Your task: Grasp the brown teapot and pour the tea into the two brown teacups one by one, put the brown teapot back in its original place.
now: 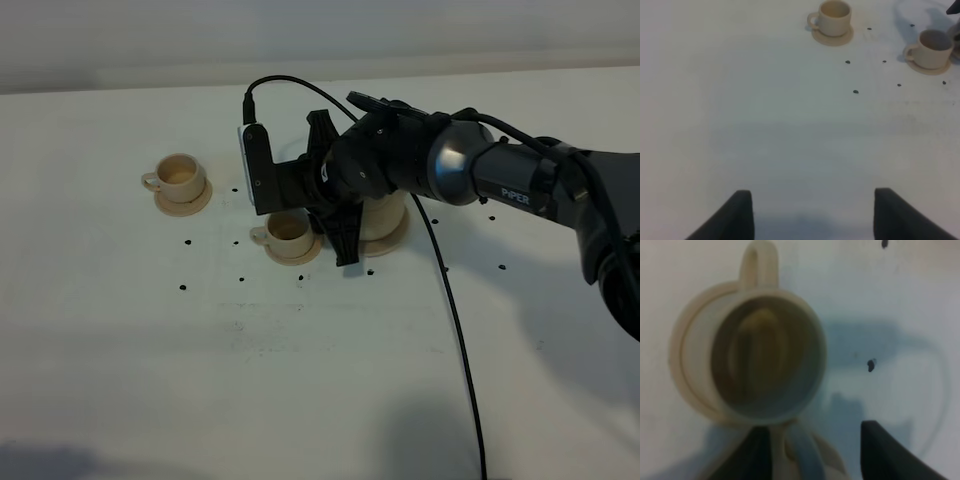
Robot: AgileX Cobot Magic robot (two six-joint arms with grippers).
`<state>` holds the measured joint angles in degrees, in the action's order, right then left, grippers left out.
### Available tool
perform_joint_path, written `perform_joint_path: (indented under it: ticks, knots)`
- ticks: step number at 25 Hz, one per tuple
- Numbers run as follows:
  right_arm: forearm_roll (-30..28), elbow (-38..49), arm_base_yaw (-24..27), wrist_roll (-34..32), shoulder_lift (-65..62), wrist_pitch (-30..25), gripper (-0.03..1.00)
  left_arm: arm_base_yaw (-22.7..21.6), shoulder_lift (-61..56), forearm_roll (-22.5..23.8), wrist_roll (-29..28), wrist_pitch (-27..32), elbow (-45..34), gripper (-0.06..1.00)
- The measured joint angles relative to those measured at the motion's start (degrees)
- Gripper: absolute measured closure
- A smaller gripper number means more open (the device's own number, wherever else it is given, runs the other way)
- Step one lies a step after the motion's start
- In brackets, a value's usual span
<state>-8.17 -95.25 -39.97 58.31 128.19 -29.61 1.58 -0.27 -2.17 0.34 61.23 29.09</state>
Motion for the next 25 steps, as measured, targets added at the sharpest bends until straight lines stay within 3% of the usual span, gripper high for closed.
perform_joint_path:
  ticks: [25]
  knots:
    - [0.45, -0.46, -0.35, -0.47, -1.41, -10.39, 0.60, 0.00, 0.00, 0.00, 0.00, 0.00, 0.00, 0.45]
